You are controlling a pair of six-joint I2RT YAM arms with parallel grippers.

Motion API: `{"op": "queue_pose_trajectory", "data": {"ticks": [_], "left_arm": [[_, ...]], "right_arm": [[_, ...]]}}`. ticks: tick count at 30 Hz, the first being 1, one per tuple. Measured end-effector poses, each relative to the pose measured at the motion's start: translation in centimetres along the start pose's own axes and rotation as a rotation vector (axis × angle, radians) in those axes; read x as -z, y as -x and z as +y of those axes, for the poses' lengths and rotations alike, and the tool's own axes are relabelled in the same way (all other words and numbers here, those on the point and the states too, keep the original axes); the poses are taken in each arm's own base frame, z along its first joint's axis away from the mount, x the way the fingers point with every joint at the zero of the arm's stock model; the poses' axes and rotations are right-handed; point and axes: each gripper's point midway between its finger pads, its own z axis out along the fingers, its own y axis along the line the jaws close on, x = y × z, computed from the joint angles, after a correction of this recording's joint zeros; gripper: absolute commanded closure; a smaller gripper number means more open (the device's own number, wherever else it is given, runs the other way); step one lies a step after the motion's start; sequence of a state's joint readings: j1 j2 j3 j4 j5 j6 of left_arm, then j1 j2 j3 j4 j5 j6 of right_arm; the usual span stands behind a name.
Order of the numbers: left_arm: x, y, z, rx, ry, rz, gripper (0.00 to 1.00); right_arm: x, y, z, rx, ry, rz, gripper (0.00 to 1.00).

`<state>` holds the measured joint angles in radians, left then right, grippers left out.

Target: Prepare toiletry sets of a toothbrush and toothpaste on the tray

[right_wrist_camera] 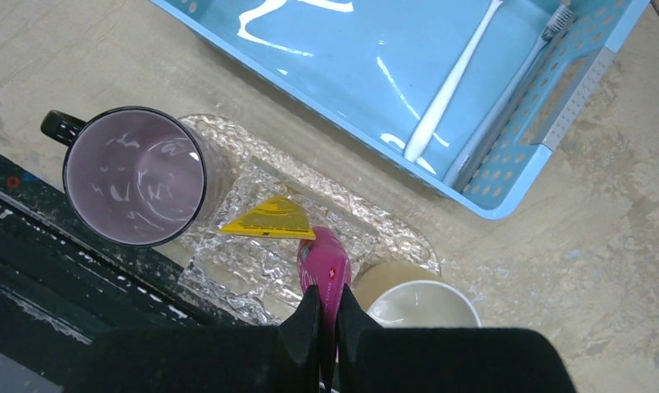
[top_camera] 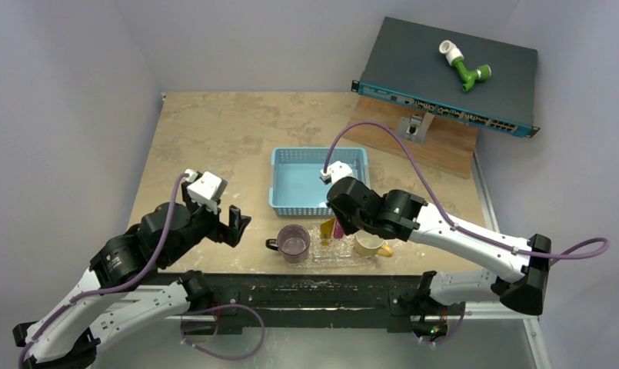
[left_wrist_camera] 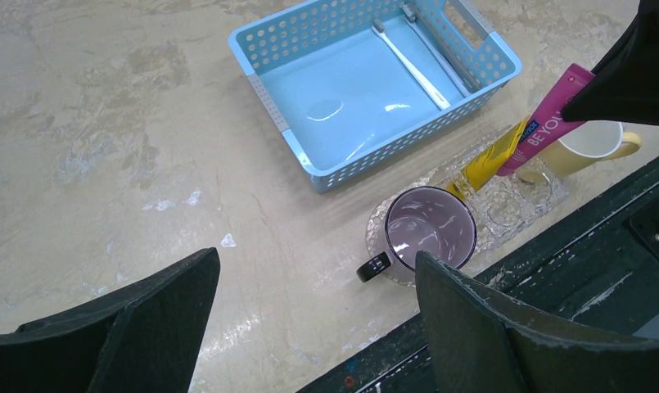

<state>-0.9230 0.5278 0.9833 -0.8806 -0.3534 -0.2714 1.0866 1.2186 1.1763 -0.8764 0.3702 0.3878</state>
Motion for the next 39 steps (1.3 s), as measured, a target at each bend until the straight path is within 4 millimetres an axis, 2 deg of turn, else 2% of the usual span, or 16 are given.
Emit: {"op": "queue_pose_trajectory", "data": {"ticks": [15, 26, 35, 39], "left_arm": [[0.0, 0.0, 0.0, 0.0, 0.0, 0.0, 0.11], [0.0, 0.0, 0.1, 0.002, 0.005, 0.0, 0.11], [0.0, 0.0, 0.1, 0.002, 0.006, 0.0, 0.11], [0.0, 0.0, 0.1, 0.003, 0.006, 0.0, 0.11]], "right_arm": [[-3.2, -2.3, 0.4, 0.001, -0.018, 0.038, 1.0], [-4.7, -3.4, 0.7, -0.012, -0.02, 0.043, 1.0], [-5.0, -2.9, 1.1, -0.04, -0.01, 0.02, 0.76], [-4.9, -3.0, 1.0, -0.047, -0.011, 0.02, 0.71]]}}
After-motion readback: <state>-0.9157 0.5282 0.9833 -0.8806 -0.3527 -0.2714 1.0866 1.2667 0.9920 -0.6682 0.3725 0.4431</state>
